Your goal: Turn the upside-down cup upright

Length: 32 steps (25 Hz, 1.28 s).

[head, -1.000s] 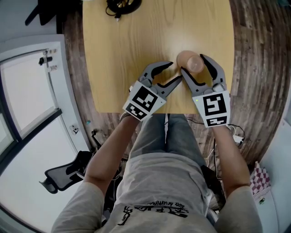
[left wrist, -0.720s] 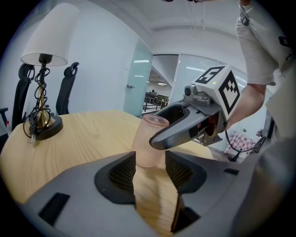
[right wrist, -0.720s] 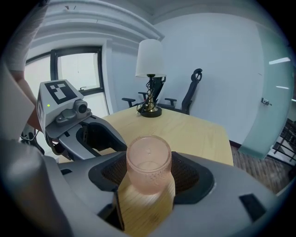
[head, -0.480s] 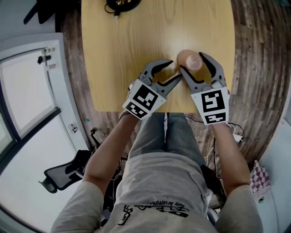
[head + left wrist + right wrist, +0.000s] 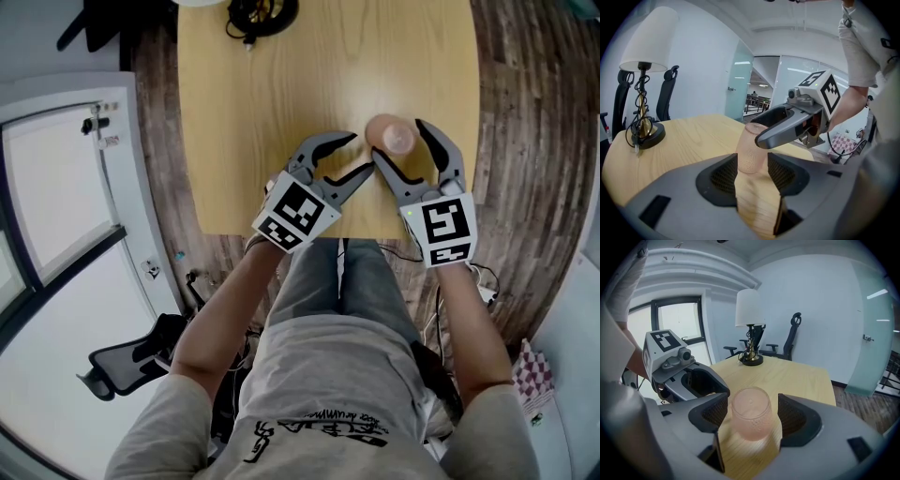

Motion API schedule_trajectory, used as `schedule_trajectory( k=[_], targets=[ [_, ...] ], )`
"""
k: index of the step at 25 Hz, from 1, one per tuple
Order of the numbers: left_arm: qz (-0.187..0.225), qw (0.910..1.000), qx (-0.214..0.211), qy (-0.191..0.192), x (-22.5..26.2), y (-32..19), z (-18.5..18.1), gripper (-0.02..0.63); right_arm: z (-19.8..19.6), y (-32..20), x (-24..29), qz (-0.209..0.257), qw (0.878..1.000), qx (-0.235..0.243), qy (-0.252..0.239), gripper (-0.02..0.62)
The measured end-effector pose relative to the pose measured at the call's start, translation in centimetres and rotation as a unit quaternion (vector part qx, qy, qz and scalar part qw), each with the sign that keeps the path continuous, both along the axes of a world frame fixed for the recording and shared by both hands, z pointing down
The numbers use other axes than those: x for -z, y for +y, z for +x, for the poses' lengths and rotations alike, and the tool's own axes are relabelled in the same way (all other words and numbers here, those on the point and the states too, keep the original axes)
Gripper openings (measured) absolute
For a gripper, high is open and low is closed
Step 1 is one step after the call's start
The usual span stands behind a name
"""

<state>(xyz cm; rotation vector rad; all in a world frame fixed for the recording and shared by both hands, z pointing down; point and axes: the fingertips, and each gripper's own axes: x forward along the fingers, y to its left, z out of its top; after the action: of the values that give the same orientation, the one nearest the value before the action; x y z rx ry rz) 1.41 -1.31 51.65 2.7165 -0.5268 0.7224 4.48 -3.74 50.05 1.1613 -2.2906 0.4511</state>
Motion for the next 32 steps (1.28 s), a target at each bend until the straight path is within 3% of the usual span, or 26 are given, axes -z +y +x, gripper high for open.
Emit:
schedule_trajectory(
  k=[8, 13, 20, 27, 32],
  targets=[
    [0.014, 0.9992, 0.025, 0.027, 5.7, -0.2, -1.0, 0.196, 1.3, -0.1, 5.3, 0.026, 0.999, -0.024, -0.022, 0.310],
    [-0.004, 0.9977, 0.036, 0.056, 9.6, 0.5, -1.4, 0.192, 1.3, 0.5, 8.8, 0.033, 0.998, -0.029, -0.039, 0.305],
    [0.002, 0.9945, 0.059, 0.086, 15.7, 1.6, -2.4, 0.126, 1.1, 2.6, 14.1, 0.039, 0.996, -0.040, -0.068, 0.196],
    [0.014, 0.9927, 0.083, 0.087, 20.5, 2.4, -2.9, 0.037, -1.0, 4.4, 18.6, 0.040, 0.995, -0.031, -0.089, 0.067],
    [-0.007, 0.9882, 0.112, 0.104, 22.5, 3.0, -2.8, 0.014, -1.8, 5.0, 21.6, 0.056, 0.992, -0.028, -0.106, 0.038]
  ],
)
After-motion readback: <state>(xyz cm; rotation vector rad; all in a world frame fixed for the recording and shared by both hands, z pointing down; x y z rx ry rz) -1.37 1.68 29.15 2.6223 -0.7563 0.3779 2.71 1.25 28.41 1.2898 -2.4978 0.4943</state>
